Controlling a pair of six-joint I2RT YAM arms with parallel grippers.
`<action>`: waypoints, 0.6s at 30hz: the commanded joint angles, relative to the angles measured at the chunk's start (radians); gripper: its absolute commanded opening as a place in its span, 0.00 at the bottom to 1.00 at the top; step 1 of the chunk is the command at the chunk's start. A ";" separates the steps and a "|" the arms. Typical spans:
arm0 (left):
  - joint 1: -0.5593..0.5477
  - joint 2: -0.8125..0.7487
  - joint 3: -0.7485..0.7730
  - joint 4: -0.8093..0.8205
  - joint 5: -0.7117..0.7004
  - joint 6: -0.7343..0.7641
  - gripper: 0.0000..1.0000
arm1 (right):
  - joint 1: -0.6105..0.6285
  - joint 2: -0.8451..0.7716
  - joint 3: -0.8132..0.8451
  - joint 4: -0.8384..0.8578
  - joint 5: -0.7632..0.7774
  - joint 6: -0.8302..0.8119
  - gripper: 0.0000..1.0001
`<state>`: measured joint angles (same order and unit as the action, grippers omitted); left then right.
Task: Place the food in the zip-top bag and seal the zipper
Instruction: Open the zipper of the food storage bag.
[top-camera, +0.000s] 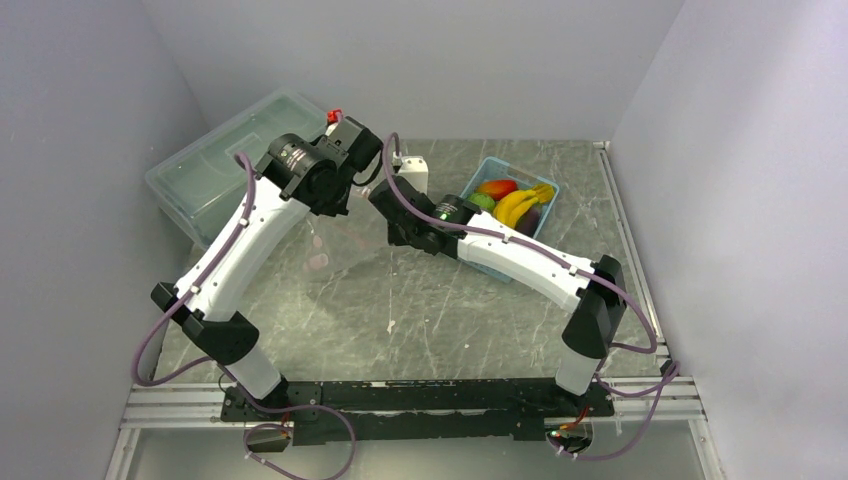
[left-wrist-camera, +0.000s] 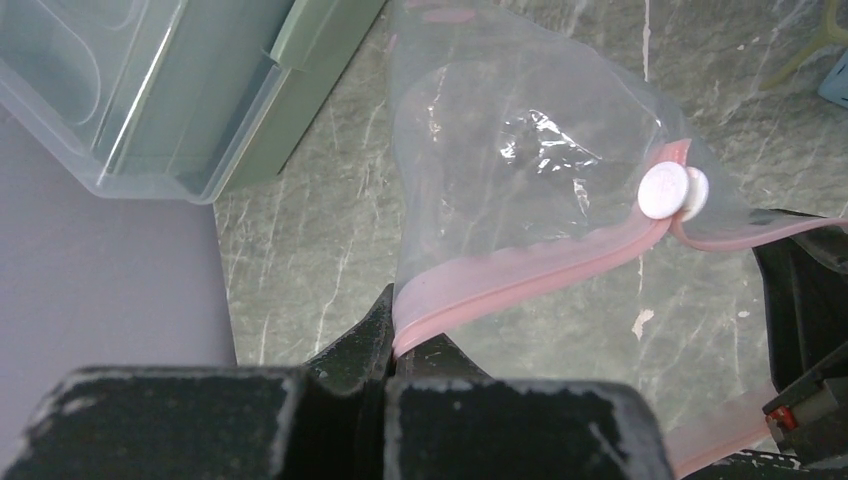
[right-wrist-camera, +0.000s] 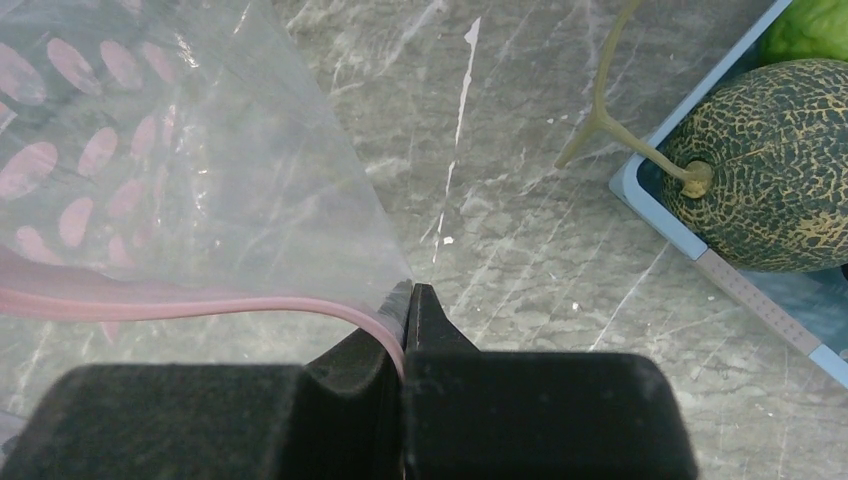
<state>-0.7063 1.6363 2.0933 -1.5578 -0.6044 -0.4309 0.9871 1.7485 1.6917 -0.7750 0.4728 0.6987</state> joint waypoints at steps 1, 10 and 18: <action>-0.007 -0.013 0.038 -0.120 -0.087 -0.011 0.00 | -0.009 -0.013 0.000 -0.004 0.028 -0.016 0.00; -0.006 -0.085 -0.078 -0.024 -0.057 0.012 0.00 | -0.012 -0.047 -0.008 0.047 -0.027 -0.015 0.04; 0.030 -0.125 -0.180 0.036 -0.033 0.025 0.00 | -0.021 -0.097 -0.052 0.109 -0.093 -0.014 0.23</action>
<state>-0.6987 1.5593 1.9411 -1.5505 -0.6250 -0.4198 0.9768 1.7260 1.6604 -0.7238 0.4072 0.6956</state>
